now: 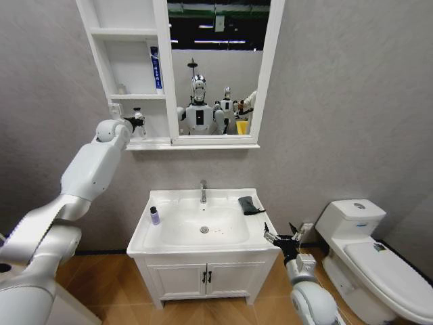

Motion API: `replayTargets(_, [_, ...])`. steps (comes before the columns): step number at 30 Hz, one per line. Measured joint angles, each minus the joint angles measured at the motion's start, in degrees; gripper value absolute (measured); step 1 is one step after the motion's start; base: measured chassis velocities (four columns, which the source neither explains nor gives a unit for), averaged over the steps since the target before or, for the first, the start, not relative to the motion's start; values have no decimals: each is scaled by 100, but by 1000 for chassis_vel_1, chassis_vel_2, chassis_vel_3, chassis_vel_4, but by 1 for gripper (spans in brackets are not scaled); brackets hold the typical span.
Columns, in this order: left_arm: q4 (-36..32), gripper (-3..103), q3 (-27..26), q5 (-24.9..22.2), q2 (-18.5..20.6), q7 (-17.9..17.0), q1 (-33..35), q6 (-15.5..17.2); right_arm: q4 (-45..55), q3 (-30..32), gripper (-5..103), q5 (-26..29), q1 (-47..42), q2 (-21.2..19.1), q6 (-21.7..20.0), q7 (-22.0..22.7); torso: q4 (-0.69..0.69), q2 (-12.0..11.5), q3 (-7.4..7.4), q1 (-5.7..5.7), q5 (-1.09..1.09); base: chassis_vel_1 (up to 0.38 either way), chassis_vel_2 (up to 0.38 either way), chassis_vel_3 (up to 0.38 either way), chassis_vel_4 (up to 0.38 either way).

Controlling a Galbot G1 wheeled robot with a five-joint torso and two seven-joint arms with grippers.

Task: Move facial cleanser and shampoo from washbasin to cabinet, then wipe washbasin with towel.

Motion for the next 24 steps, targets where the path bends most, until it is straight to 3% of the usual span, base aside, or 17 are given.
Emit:
replayTargets(8, [183,32,-66,144,-78,20,15,-37,-11,16,100,0,-36,1,35,-6,0,0,0,0,0,0,0,0,0])
replayTargets(14, [286,52,-100,224,-180,-2,22,-168,-11,23,100,1,-22,-14,36,-9,-1,0,0,0,0,0,0,0,0])
replayTargets(16, [328,62,-121,250,-213,-17,17,-210,-7,23,100,2,-17,-15,36,-9,-1,0,0,0,0,0,0,0,0])
replayTargets(24, [317,84,-146,277,-216,-28,17,-225,14,23,100,2,-46,-10,39,-10,-1,0,0,0,0,0,0,0,0])
